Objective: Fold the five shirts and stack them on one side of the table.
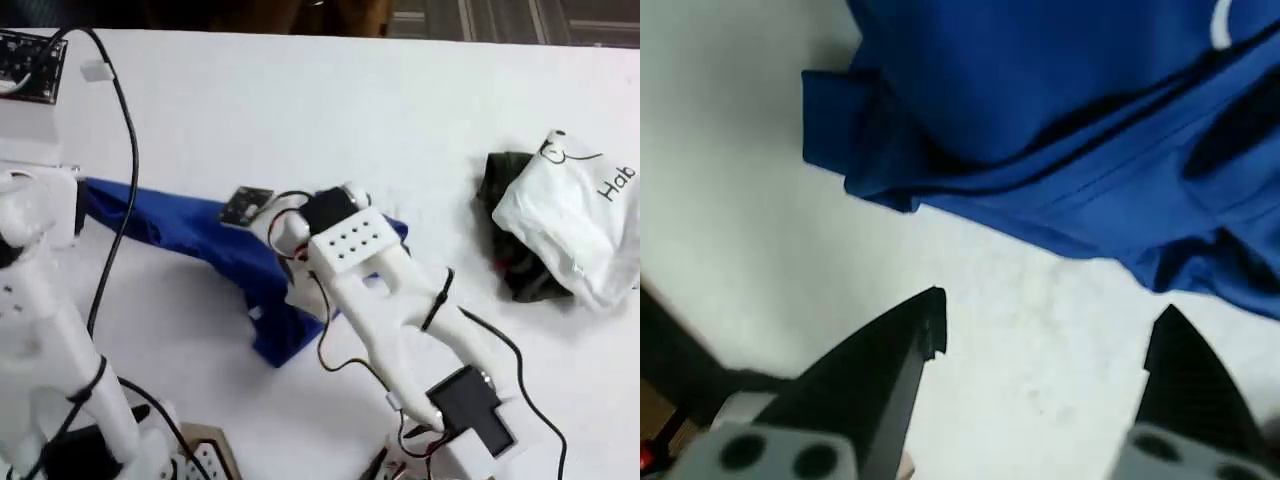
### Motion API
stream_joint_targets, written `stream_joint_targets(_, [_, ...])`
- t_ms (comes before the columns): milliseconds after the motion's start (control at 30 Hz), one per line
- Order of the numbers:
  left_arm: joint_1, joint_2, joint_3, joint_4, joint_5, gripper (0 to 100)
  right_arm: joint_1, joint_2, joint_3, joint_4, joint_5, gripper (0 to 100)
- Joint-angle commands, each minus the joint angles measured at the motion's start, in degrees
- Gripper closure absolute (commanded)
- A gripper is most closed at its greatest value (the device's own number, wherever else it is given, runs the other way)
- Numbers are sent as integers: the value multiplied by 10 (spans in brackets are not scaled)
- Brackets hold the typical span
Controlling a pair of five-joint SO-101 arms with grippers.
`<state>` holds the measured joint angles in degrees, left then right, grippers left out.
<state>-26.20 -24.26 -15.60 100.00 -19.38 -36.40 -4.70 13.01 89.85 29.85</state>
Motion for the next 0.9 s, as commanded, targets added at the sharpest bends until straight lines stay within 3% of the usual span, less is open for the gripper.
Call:
stream_joint_targets(0, [-6, 20, -19, -19, -2, 975, -6, -20, -4, -58, 25, 681])
stream_joint_targets(167, [-6, 49, -19, -33, -2, 975, -14, -18, -4, -65, -3, 681])
stream_joint_targets(333, [-6, 81, -19, -53, -1, 975, -50, -18, -1, -65, -161, 681])
stream_joint_targets(633, [-6, 112, -19, -75, -1, 975, -85, -15, -16, -116, -189, 681])
stream_joint_targets(867, [-6, 112, -19, -76, -1, 975, -87, 73, -18, -147, -194, 681])
